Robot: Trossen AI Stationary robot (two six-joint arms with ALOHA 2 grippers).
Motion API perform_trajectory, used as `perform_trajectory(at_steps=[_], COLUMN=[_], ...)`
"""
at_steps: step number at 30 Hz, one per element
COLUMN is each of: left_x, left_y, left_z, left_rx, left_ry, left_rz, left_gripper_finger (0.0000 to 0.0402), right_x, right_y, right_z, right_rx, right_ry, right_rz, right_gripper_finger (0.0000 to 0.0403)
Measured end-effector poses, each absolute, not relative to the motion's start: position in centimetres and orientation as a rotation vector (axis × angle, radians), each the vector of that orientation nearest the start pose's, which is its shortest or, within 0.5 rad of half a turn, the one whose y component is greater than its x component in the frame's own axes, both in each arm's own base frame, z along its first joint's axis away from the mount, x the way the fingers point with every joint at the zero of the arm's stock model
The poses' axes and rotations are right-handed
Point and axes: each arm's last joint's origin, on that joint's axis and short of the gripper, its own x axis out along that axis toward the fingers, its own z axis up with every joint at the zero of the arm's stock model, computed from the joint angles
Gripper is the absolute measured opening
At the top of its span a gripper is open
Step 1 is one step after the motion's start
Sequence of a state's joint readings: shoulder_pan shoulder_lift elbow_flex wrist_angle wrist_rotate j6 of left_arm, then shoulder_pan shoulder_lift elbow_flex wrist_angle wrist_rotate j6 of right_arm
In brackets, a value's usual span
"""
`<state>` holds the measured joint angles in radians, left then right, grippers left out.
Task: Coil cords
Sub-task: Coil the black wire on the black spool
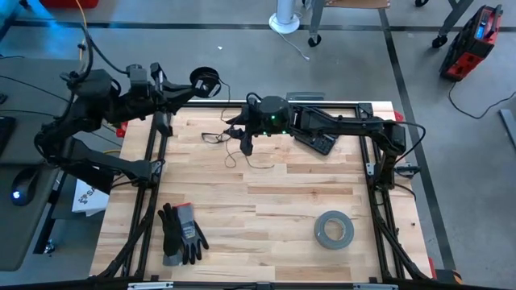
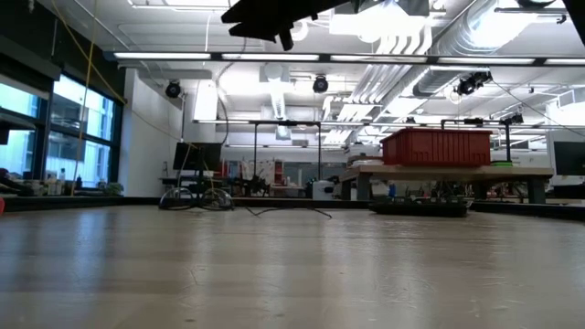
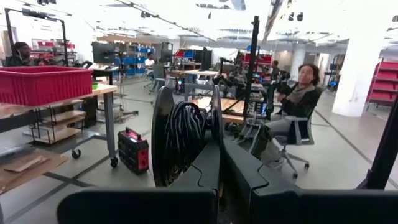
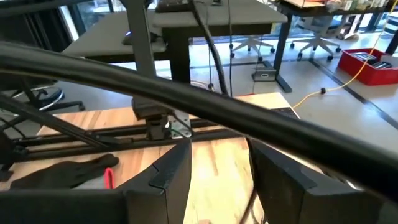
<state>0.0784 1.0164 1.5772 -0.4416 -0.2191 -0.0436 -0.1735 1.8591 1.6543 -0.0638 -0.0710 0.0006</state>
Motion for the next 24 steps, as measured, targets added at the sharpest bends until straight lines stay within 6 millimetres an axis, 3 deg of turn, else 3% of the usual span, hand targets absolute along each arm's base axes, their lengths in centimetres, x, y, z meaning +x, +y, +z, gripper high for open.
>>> perform_trajectory(at_steps=[14,24], left_x=[15.2,14.8], left_y=[1.8,1.8], left_z=[52.5,52.4], left_rx=[-0.079,-0.078], left_ry=[-0.177,-0.162], left_rz=[0.291,0.295], left_gripper_finger=[0.0001,0.0001], right_x=[43.5,41.9], right_y=[-7.2,-7.4], right_z=[34.2,36.8], right_rx=[-0.077,-0.093], right_ry=[0.246,0.186], right_rz=[-0.092,-0.137], right_gripper_finger=[0.0154,0.0154])
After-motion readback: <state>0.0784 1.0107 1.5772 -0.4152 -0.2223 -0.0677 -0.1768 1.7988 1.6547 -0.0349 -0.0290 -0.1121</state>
